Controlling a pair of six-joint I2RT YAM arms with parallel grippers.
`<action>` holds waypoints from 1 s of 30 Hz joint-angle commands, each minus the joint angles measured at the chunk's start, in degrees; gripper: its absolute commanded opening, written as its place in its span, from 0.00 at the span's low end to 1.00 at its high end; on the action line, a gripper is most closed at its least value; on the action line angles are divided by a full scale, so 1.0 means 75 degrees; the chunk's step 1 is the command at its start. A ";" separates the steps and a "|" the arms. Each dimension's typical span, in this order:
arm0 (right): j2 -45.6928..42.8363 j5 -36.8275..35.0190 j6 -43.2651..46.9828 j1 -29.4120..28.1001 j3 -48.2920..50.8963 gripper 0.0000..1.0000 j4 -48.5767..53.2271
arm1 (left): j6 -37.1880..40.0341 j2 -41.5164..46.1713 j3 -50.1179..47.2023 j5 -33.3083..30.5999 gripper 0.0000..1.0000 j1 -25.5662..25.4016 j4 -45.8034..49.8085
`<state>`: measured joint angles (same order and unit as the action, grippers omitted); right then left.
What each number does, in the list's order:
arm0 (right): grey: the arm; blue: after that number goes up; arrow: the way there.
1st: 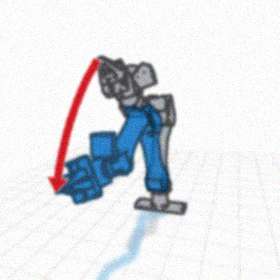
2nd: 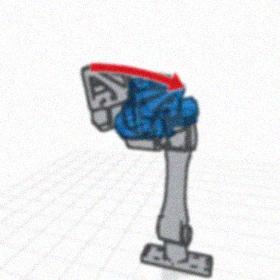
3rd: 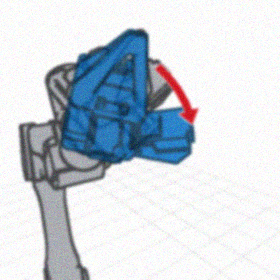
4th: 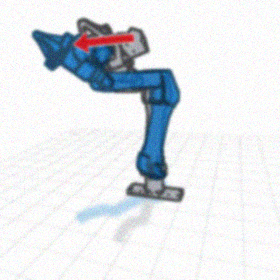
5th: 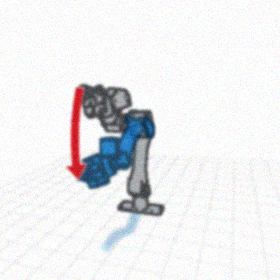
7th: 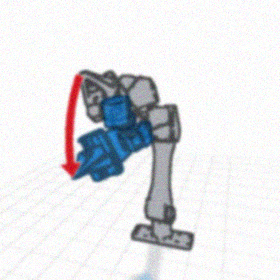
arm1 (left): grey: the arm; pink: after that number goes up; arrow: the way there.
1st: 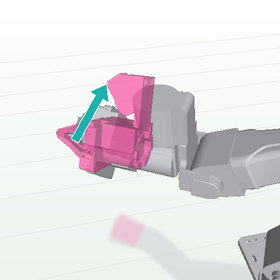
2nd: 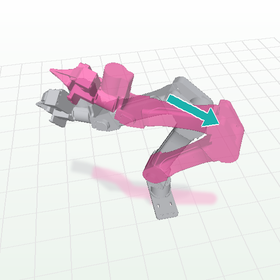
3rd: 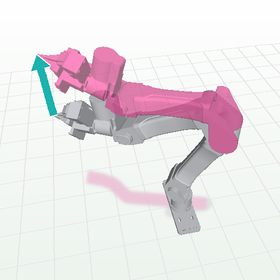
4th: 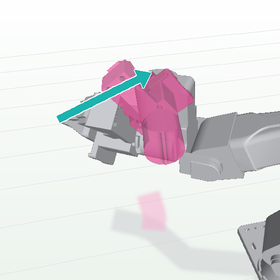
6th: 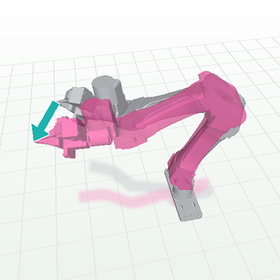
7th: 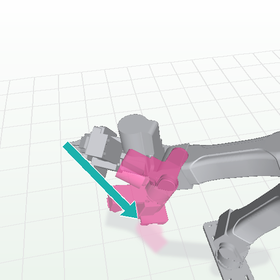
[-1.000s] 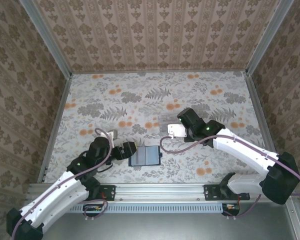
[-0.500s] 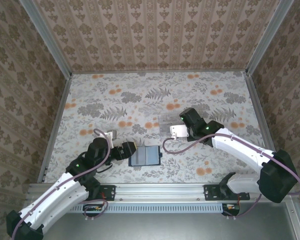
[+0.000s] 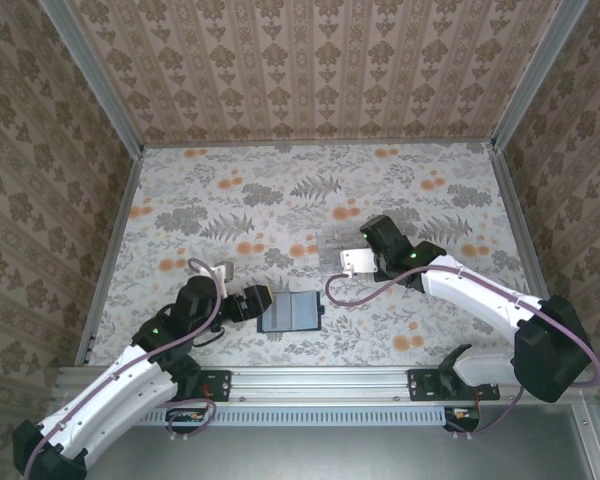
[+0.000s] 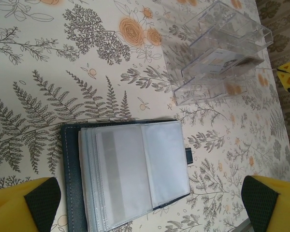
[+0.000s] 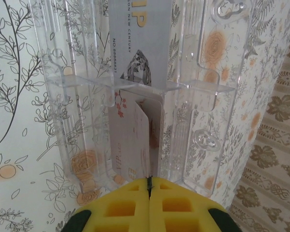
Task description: Take the credit cards out of the card holder
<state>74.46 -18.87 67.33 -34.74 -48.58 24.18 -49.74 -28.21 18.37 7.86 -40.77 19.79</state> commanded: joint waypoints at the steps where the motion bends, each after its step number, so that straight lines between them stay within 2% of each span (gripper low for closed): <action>1: 0.0175 0.0196 -0.0017 0.0044 -0.0096 0.00 -0.0094 | -0.0013 0.0139 -0.0071 -0.0038 1.00 0.0060 0.0134; 25: 0.0643 0.0348 -0.0107 0.0272 0.0009 0.00 -0.0369 | -0.0008 0.0141 -0.0235 0.0193 1.00 0.0240 0.0015; 30: 0.1048 0.0339 -0.0154 0.0318 -0.0088 0.00 -0.0505 | -0.0008 0.0170 -0.0246 0.0247 1.00 0.0280 0.0024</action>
<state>80.84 -17.58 67.11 -32.71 -48.58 21.15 -49.74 -27.88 17.30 8.82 -39.22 20.21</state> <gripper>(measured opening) 0.065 0.998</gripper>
